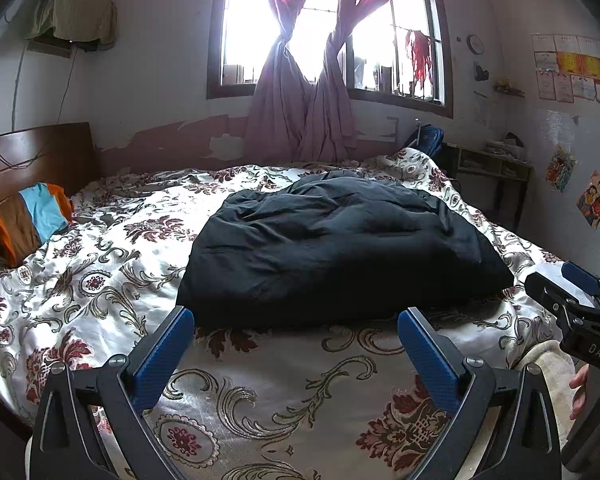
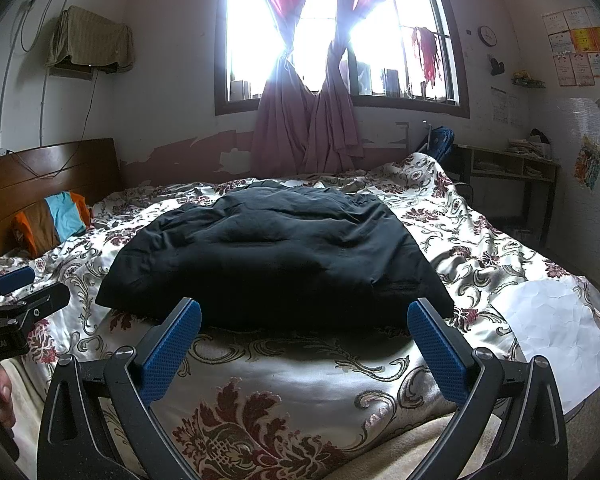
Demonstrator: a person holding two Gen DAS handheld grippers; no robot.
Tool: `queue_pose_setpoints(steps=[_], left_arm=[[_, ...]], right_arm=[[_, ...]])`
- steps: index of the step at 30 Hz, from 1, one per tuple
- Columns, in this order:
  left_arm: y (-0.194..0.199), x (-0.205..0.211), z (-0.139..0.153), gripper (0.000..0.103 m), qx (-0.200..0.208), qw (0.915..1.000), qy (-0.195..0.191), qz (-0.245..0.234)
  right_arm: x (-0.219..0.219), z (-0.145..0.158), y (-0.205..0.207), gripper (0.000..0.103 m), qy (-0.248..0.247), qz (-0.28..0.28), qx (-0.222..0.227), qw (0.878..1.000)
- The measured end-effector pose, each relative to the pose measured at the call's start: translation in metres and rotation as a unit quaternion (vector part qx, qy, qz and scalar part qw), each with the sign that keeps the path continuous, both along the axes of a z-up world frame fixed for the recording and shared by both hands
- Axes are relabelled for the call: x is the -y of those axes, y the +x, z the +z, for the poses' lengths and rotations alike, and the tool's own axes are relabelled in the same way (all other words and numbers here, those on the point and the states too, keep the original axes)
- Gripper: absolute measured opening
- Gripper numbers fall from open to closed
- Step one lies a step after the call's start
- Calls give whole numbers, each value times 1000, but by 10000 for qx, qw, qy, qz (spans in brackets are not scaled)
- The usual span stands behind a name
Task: Fold large clothes
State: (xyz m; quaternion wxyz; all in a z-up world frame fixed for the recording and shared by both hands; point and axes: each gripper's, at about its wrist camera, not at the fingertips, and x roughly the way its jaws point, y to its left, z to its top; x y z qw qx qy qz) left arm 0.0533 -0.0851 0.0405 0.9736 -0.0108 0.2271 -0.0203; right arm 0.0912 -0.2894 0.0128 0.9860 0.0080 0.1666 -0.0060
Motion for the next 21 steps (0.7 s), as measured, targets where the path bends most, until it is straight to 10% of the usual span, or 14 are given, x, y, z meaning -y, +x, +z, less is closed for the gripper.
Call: queue_pose_setpoints(steps=[21], left_arm=[[-5, -4, 2, 103, 48, 9998, -147, -103]], right_arm=[[-1, -2, -1, 102, 6, -1, -15, 10000]])
